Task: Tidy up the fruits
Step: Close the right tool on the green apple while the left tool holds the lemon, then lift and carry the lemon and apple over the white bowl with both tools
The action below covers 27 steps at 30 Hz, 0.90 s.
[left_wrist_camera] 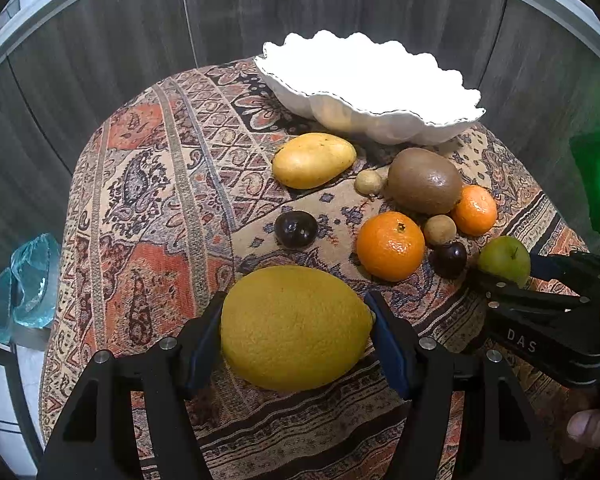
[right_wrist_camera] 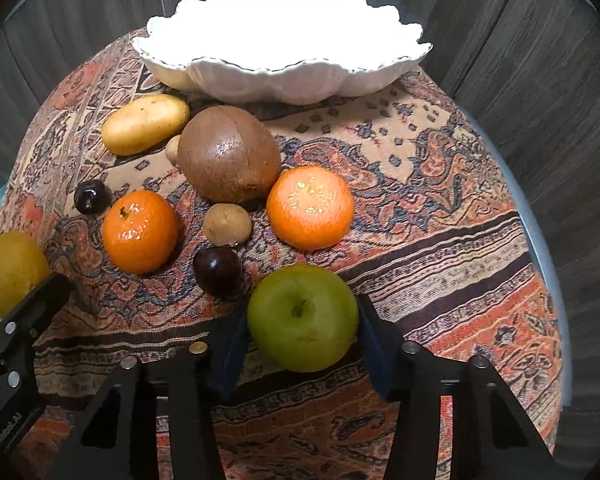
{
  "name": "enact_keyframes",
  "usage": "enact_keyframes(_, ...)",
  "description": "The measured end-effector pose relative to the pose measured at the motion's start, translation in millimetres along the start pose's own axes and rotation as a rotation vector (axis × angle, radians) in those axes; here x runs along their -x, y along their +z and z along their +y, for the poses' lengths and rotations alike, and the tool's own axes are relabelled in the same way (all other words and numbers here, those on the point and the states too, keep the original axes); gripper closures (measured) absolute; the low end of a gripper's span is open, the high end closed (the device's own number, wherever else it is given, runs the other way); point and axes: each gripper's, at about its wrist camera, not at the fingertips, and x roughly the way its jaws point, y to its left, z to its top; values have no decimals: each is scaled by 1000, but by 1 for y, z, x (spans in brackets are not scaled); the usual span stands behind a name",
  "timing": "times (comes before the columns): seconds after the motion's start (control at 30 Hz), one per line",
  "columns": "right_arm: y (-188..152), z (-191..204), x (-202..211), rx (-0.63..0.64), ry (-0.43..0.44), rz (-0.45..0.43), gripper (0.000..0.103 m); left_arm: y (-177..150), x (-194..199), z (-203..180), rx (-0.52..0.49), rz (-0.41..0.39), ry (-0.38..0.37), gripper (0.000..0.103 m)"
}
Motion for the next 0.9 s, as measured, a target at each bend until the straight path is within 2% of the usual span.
enact_keyframes(0.5,3,-2,21,-2,51,-57,54,7,10,-5,-9,-20,14,36)
enact_keyframes(0.9,28,-7,58,-12,80,-153,54,42,32,-7,-6,-78,17,36)
